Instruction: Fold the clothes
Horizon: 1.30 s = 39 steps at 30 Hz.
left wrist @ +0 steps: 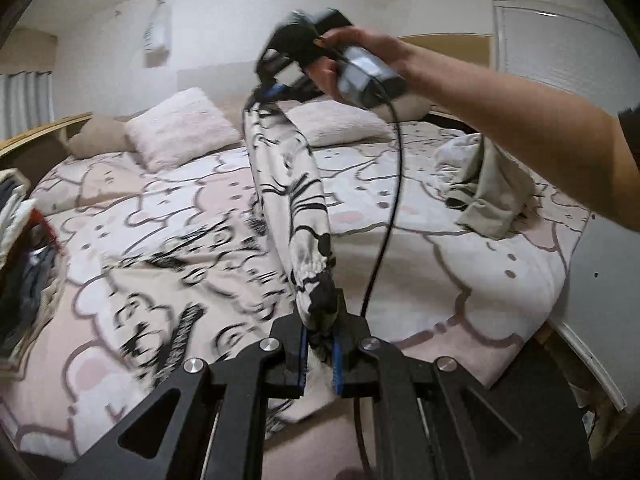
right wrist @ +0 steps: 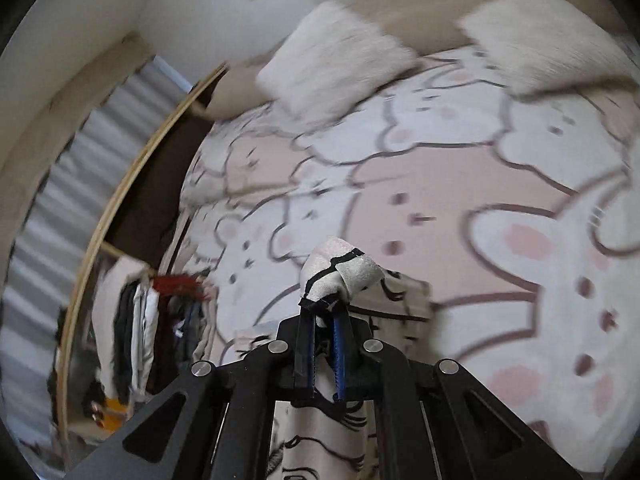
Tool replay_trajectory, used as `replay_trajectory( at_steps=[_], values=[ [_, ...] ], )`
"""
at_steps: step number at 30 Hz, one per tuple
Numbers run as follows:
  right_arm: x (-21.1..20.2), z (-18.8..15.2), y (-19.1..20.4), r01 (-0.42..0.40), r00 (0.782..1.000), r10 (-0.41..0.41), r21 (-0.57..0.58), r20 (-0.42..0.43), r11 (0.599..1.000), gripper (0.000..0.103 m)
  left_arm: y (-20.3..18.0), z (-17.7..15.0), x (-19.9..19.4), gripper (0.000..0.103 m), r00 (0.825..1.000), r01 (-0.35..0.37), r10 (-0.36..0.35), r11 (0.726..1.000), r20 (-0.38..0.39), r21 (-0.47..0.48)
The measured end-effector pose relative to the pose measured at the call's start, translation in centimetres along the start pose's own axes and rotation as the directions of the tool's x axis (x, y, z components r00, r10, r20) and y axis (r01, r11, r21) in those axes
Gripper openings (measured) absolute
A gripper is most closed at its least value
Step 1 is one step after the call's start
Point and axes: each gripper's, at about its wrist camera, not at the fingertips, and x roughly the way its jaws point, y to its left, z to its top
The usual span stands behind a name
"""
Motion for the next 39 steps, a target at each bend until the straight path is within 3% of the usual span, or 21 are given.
replay_trajectory(
  at_steps=[4,8,12,20,24,30,33,35,36,37,38,39],
  values=[
    [5.3,-0.3,5.9,0.009,0.996,-0.018,-0.104,-0.085,0.994,0.009,2.5,-1.4,-0.8,0.01,0.997,-0.044,0.039,0.996,-0.061,-0.073],
    [11.3,-1.9,10.5,0.04,0.982,-0.075,-0.192,-0.175,0.98,0.009,4.4,-3.0,0.1,0.01,0.982,-0.084,0.058,0.986,-0.178,-0.142],
    [17.5,-4.4,13.4,0.098,0.948,-0.175,-0.281,-0.265,0.955,0.009,5.3,-4.9,1.5,0.01,0.959,-0.098,0.048,0.981,-0.279,-0.17],
    [25.6,-9.0,15.7,0.153,0.88,-0.307,-0.395,-0.363,0.906,0.009,6.3,-6.7,2.4,0.01,0.938,-0.072,-0.017,0.968,-0.346,-0.242],
    [27.3,-9.4,14.6,0.151,0.878,-0.282,-0.335,-0.386,0.93,0.009,7.0,-7.0,2.4,0.011,0.935,-0.065,-0.047,0.953,-0.353,-0.298],
    [26.3,-7.5,13.0,0.114,0.876,-0.192,-0.198,-0.441,0.973,0.009,8.4,-7.6,1.9,0.018,0.935,-0.071,-0.074,0.92,-0.348,-0.386],
    [24.3,-6.1,12.8,0.038,0.891,-0.094,-0.134,-0.445,0.99,0.009,9.0,-7.9,1.7,0.021,0.933,-0.077,-0.085,0.902,-0.35,-0.424],
    [23.2,-5.4,12.9,0.001,0.9,-0.055,-0.125,-0.432,0.992,0.01,8.8,-7.9,1.6,0.021,0.932,-0.082,-0.079,0.905,-0.354,-0.417],
    [22.8,-5.2,12.9,-0.007,0.905,-0.046,-0.124,-0.424,0.992,0.012,8.7,-7.8,1.6,0.021,0.931,-0.085,-0.074,0.909,-0.357,-0.409],
    [22.6,-5.3,13.0,-0.007,0.908,-0.044,-0.119,-0.416,0.993,0.032,8.5,-7.8,1.6,0.021,0.93,-0.088,-0.069,0.912,-0.36,-0.401],
    [22.5,-5.4,13.1,-0.004,0.912,-0.042,-0.11,-0.408,0.994,0.066,8.4,-7.7,1.6,0.021,0.929,-0.091,-0.064,0.915,-0.364,-0.394],
    [22.5,-5.6,13.2,-0.007,0.918,-0.03,-0.092,-0.397,0.996,0.081,8.3,-7.7,1.6,0.021,0.928,-0.094,-0.059,0.918,-0.367,-0.386]
  ],
)
